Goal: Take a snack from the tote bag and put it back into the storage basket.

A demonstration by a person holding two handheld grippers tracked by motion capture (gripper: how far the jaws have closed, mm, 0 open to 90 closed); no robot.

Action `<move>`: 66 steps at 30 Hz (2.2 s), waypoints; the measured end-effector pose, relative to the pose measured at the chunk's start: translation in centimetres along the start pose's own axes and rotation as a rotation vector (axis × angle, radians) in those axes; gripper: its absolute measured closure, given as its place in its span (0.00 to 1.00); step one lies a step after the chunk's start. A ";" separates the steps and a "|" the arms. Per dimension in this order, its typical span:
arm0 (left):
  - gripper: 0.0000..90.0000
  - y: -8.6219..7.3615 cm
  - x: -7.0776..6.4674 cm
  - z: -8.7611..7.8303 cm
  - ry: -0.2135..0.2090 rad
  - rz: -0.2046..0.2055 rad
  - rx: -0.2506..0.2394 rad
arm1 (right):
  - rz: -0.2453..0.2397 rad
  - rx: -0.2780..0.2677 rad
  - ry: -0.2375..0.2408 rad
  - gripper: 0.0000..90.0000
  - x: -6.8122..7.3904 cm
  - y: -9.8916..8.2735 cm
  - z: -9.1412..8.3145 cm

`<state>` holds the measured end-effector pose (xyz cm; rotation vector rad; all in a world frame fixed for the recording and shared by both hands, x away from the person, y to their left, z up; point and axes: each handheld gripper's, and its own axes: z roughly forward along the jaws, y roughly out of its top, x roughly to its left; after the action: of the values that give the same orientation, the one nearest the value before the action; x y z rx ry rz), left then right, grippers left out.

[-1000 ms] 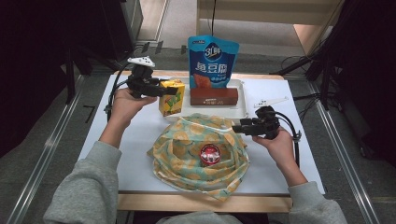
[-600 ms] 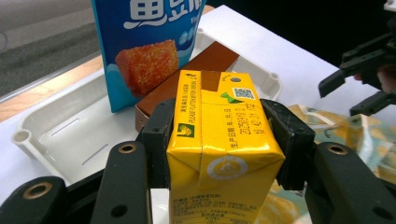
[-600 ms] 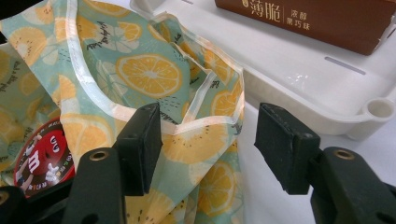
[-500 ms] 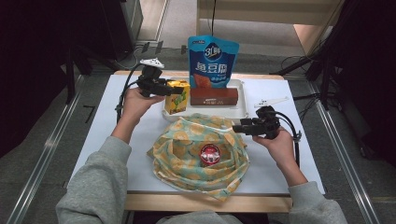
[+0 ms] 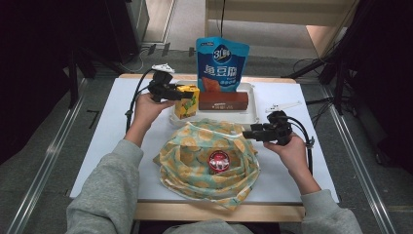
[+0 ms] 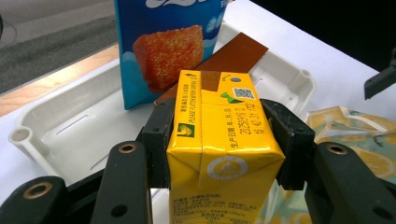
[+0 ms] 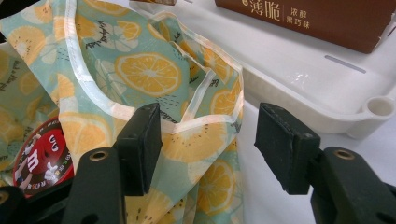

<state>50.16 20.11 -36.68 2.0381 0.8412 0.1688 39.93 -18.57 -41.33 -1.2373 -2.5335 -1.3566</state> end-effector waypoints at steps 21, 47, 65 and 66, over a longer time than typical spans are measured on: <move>0.56 -1.3 0.8 2.5 -0.009 0.018 0.001 | -0.001 0.003 -0.001 0.47 -0.1 -0.1 0.1; 0.53 -3.1 0.5 1.7 -0.047 0.033 0.040 | 0.000 0.009 -0.004 0.47 0.1 -0.1 0.2; 0.34 -3.2 0.4 0.1 -0.060 0.009 0.107 | -0.001 0.013 -0.005 0.47 0.1 -0.1 0.2; 0.34 -3.3 0.3 0.0 -0.057 0.009 0.110 | 0.000 0.014 -0.006 0.47 0.1 -0.1 0.2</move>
<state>48.75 21.54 -39.31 2.1396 0.8214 0.0698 39.89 -18.39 -41.51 -1.2407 -2.5422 -1.3354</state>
